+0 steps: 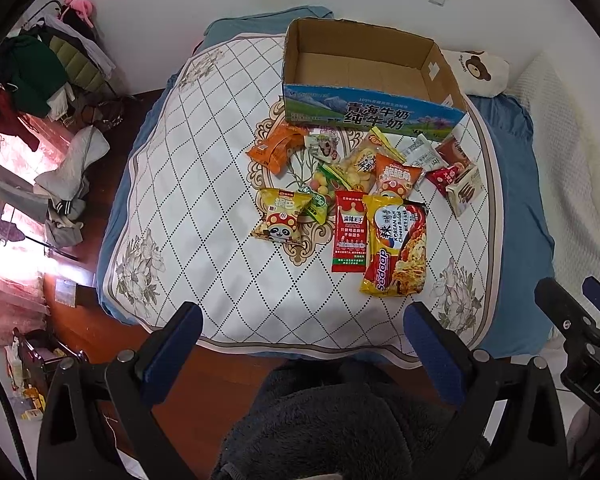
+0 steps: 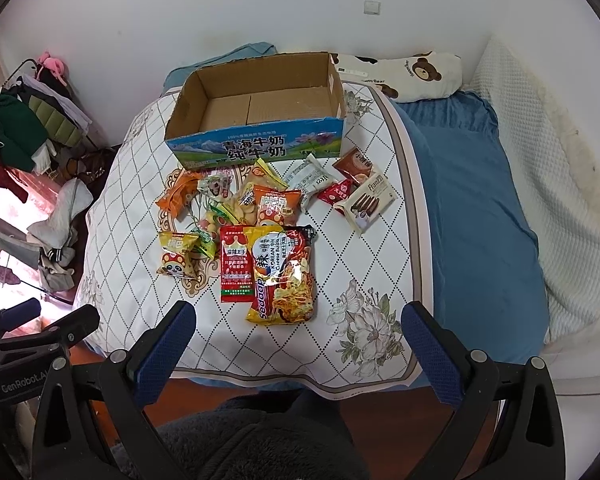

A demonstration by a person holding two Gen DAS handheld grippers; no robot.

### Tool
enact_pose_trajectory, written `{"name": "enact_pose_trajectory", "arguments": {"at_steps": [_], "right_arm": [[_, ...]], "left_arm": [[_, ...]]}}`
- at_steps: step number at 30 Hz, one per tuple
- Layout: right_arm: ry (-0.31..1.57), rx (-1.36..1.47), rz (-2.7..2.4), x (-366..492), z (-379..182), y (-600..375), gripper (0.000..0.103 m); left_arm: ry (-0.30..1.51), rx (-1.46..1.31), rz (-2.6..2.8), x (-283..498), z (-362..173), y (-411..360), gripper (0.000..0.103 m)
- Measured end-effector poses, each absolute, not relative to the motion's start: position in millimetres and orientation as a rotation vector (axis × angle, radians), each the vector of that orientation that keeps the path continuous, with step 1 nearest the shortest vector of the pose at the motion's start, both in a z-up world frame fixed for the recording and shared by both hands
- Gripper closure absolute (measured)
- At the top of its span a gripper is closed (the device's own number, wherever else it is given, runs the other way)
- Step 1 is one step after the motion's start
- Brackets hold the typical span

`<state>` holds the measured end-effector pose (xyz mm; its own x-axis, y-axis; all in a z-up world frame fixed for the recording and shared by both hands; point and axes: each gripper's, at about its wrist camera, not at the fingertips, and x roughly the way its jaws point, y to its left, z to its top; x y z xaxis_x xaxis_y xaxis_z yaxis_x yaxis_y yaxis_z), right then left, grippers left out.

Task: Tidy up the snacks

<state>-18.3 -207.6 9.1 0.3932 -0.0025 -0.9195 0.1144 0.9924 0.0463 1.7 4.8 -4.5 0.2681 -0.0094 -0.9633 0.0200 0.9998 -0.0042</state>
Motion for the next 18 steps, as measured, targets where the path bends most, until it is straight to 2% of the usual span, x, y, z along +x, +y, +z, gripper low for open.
{"name": "enact_pose_trajectory", "arguments": {"at_steps": [18], "right_arm": [[1.142,0.107,-0.079,-20.8,16.5,-208.3,0.000]], "left_arm": [[1.284,0.017,-0.022,3.2,2.9,1.6,0.000]]}}
